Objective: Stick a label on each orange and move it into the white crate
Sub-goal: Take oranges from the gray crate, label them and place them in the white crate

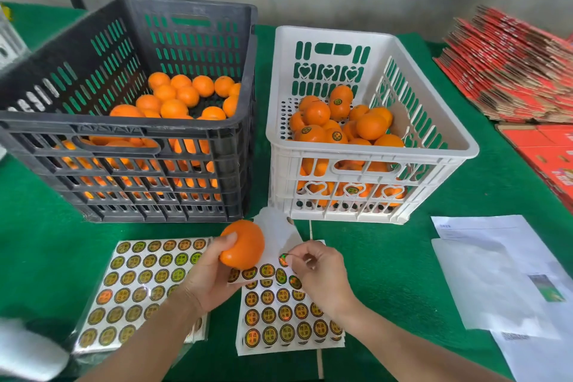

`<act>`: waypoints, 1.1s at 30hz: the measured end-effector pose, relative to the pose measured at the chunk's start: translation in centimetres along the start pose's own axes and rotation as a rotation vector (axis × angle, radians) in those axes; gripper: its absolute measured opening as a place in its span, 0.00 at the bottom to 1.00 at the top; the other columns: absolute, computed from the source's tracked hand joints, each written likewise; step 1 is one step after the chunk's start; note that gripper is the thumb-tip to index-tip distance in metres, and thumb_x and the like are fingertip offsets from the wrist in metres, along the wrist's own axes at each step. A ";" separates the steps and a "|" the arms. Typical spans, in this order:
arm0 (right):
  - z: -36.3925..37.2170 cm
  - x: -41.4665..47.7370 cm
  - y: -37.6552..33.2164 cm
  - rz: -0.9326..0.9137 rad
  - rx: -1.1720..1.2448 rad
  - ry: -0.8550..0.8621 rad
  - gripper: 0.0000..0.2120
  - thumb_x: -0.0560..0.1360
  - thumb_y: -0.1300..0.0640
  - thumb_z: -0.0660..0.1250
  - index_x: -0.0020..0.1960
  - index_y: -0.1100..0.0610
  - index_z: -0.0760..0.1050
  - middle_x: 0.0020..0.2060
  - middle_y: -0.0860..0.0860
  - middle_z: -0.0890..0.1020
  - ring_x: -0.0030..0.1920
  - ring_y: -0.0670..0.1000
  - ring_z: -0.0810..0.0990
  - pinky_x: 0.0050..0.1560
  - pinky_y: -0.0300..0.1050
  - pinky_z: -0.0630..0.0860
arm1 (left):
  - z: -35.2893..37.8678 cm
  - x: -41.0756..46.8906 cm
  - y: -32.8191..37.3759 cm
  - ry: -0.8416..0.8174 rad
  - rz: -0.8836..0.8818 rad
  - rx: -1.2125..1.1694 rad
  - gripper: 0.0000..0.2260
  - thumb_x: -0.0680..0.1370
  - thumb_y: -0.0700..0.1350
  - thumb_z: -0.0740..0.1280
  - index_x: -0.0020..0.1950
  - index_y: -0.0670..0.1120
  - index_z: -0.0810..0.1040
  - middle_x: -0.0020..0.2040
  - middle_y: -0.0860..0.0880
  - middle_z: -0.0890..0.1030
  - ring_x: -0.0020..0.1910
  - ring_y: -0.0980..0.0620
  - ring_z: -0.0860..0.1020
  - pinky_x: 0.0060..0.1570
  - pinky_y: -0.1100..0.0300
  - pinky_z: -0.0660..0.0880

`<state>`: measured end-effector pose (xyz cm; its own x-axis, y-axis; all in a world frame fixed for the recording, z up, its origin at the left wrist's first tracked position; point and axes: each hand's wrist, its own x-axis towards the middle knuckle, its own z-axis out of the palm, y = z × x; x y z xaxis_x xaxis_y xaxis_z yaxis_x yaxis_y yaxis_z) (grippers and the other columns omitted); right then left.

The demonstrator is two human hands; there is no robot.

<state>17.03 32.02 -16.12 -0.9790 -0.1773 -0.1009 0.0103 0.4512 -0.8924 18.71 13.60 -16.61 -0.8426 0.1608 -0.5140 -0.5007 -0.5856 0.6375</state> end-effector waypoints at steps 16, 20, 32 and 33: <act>-3.8 1.7 -6.5 -0.264 -0.131 -0.347 0.13 0.77 0.59 0.64 0.40 0.42 0.69 0.58 0.46 0.73 0.61 0.43 0.70 0.61 0.38 0.68 | 2.4 -2.5 2.4 -0.060 0.196 0.428 0.38 0.56 0.49 0.78 0.64 0.47 0.71 0.53 0.41 0.81 0.45 0.41 0.82 0.40 0.56 0.78; -4.6 1.9 -8.7 -0.360 -0.249 -0.397 0.12 0.77 0.57 0.65 0.41 0.42 0.67 0.60 0.44 0.69 0.65 0.42 0.64 0.65 0.40 0.61 | 3.8 -2.4 2.9 -0.132 0.125 0.159 0.42 0.55 0.59 0.80 0.63 0.43 0.73 0.45 0.41 0.82 0.37 0.43 0.80 0.35 0.57 0.78; -4.7 1.9 -10.2 -0.470 -0.511 -0.285 0.06 0.78 0.51 0.61 0.47 0.48 0.64 0.58 0.47 0.69 0.58 0.47 0.68 0.56 0.42 0.69 | 5.5 -2.1 3.0 -0.101 0.127 0.093 0.20 0.70 0.54 0.65 0.58 0.46 0.75 0.43 0.43 0.84 0.36 0.45 0.81 0.35 0.57 0.78; -4.7 1.8 -10.2 -0.458 -0.493 -0.270 0.06 0.78 0.51 0.61 0.47 0.48 0.64 0.57 0.46 0.69 0.57 0.46 0.69 0.56 0.42 0.70 | 5.6 -2.0 2.9 -0.102 0.128 0.074 0.20 0.70 0.54 0.65 0.58 0.46 0.76 0.44 0.43 0.84 0.37 0.45 0.82 0.37 0.56 0.78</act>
<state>14.19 31.19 -5.19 -0.7781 -0.6238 0.0736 -0.5439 0.6104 -0.5758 17.80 15.99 -10.55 -0.9143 0.1702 -0.3676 -0.3979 -0.5470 0.7365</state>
